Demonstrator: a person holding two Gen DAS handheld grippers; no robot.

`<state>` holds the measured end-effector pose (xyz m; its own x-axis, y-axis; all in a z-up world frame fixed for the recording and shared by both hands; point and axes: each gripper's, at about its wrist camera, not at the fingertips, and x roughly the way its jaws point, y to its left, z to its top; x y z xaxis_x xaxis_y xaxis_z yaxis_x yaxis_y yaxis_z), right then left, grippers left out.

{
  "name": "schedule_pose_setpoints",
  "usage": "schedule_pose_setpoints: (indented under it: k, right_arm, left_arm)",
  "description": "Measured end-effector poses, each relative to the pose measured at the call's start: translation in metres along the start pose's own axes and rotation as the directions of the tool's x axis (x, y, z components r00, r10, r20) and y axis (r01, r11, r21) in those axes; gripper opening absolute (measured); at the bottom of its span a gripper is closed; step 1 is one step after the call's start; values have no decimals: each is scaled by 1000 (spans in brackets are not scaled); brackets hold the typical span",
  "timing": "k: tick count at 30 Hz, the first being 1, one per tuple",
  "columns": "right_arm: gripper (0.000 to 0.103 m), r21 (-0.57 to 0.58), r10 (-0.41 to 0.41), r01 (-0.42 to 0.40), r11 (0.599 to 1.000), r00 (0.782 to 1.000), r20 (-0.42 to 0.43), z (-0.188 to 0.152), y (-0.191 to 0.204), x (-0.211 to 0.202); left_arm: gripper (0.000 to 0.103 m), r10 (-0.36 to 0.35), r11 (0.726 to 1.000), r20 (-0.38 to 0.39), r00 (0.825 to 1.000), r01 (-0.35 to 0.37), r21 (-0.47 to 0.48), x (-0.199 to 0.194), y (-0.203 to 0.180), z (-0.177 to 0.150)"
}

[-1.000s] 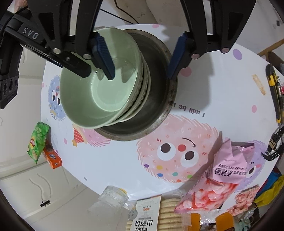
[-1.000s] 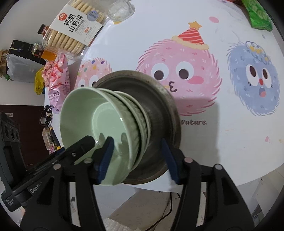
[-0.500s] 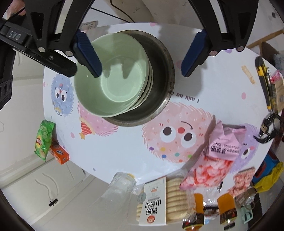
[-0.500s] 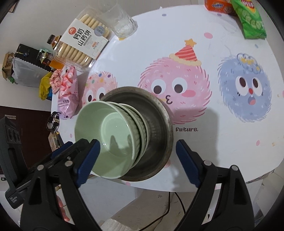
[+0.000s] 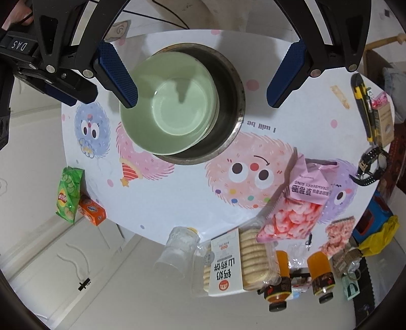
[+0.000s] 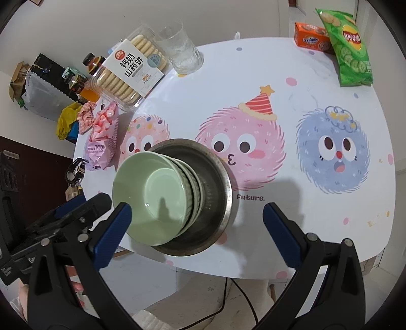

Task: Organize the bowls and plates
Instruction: 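Grip the steel bowl rim with the left tool while the right tool grips it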

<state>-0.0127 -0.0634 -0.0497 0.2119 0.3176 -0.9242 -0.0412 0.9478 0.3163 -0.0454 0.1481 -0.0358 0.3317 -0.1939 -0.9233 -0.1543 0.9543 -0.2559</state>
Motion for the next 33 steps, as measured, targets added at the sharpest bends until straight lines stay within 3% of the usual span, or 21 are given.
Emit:
schedule_pose_setpoints:
  k: [13, 17, 22, 26, 29, 33]
  right_arm:
    - [103, 1, -12, 12, 1000, 999, 31, -9, -13, -10]
    - [103, -10, -43, 44, 999, 998, 41, -15, -22, -11]
    - [103, 16, -57, 57, 998, 998, 9, -23, -42, 1]
    - [103, 65, -56, 59, 996, 998, -34, -28, -56, 20]
    - [103, 71, -74, 78, 994, 996, -54, -29, -60, 31]
    - [103, 82, -74, 81, 993, 994, -83, -30, -65, 48]
  left_arm:
    - [103, 18, 1000, 29, 999, -18, 2, -10, 5, -7]
    - [103, 73, 997, 43, 996, -73, 9, -12, 24, -11]
    - [103, 85, 996, -31, 996, -86, -35, 6, 68, -22]
    - [103, 52, 992, -114, 992, -64, -106, 31, 98, -29]
    - [103, 74, 988, -149, 986, -93, -126, 48, 112, -32]
    - [102, 8, 988, -170, 985, -34, -148, 63, 118, -29]
